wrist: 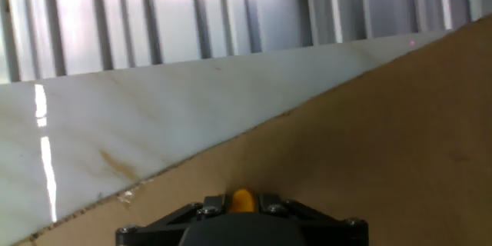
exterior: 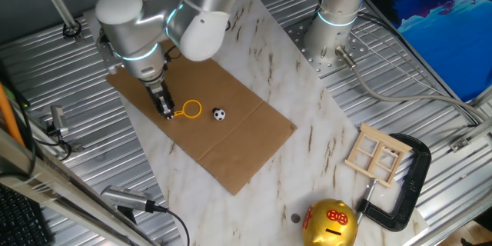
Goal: Attach the bubble ring to the ball
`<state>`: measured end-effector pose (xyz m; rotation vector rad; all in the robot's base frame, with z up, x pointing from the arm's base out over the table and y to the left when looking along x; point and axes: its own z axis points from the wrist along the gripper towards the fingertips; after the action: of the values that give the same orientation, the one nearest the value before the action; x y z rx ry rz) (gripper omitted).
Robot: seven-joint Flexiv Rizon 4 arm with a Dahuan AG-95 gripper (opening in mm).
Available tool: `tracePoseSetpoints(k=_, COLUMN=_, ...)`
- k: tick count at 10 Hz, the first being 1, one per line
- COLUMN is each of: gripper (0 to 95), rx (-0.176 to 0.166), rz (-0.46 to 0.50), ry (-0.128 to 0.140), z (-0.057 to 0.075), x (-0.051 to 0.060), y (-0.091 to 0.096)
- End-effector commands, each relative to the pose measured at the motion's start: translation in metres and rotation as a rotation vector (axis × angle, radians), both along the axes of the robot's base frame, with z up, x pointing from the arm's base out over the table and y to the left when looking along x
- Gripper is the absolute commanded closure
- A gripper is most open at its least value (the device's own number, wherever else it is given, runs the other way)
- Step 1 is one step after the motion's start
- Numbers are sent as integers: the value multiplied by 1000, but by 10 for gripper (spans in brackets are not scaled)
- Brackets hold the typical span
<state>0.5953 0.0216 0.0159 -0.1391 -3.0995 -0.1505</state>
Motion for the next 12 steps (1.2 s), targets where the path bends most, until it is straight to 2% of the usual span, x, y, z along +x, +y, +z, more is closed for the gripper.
tracePoseSetpoints(k=1, gripper=760, rx=-3, rz=8, ry=1, z=0, x=-1, y=2)
tracePoseSetpoints(k=4, gripper=760, rx=-6, rz=15, ry=-1, z=-3, x=-3, y=7)
tracePoseSetpoints(k=5, gripper=950, rx=-17, rz=33, ry=-1, z=-3, x=-3, y=7)
tracePoseSetpoints(k=7, gripper=950, rx=-34, rz=55, ry=-2, z=-2, x=-3, y=8)
tracePoseSetpoints(k=12, gripper=950, rx=-20, rz=60, ry=10, z=13, x=-9, y=6)
